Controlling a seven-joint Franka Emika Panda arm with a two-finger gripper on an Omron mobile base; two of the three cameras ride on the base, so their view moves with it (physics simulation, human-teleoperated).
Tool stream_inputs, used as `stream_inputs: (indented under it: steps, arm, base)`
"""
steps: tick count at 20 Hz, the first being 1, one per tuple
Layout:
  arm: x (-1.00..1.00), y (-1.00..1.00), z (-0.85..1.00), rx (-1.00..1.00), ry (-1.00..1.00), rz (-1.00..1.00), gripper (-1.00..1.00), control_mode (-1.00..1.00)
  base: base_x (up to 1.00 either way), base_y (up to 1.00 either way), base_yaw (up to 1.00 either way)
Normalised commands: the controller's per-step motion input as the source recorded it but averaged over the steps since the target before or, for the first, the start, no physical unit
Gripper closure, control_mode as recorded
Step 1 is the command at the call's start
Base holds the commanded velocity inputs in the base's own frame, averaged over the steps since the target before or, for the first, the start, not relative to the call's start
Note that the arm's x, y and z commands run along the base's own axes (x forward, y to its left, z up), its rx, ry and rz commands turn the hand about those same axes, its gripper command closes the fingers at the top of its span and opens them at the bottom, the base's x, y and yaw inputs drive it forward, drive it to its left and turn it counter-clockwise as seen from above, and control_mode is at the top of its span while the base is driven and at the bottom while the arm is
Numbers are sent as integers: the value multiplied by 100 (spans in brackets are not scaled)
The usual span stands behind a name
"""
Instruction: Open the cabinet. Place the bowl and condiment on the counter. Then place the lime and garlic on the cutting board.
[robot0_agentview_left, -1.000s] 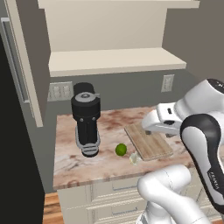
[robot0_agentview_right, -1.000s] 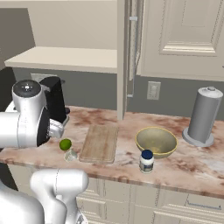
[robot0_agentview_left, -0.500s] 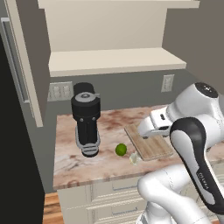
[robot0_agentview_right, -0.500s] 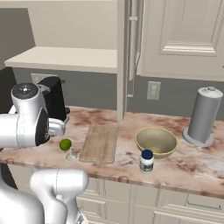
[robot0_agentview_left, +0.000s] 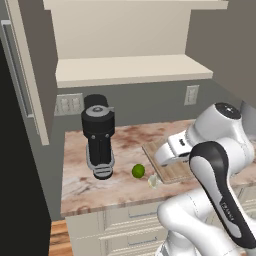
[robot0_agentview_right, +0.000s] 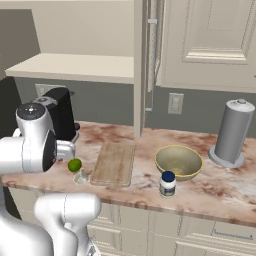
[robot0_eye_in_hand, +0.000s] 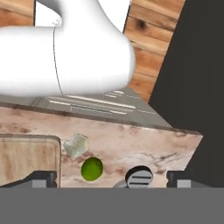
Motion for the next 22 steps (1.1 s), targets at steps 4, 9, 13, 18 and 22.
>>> stream_inputs:
  steps: [4,9,13,18,22]
  arm:
    - [11,6,-18,-1,0,0,-100,-100]
    - [22,4,-16,-1,0,0,-100,-100]
    - [24,2,-18,-2,0,0,-100,-100]
    - [26,4,-23,-2,-2,0,-100,-100]
    - [26,6,-25,-2,-1,0,-100,-100]
  base:
    - [0,0,0]
    - [0,0,0]
    - [0,0,0]
    - [0,0,0]
    - [0,0,0]
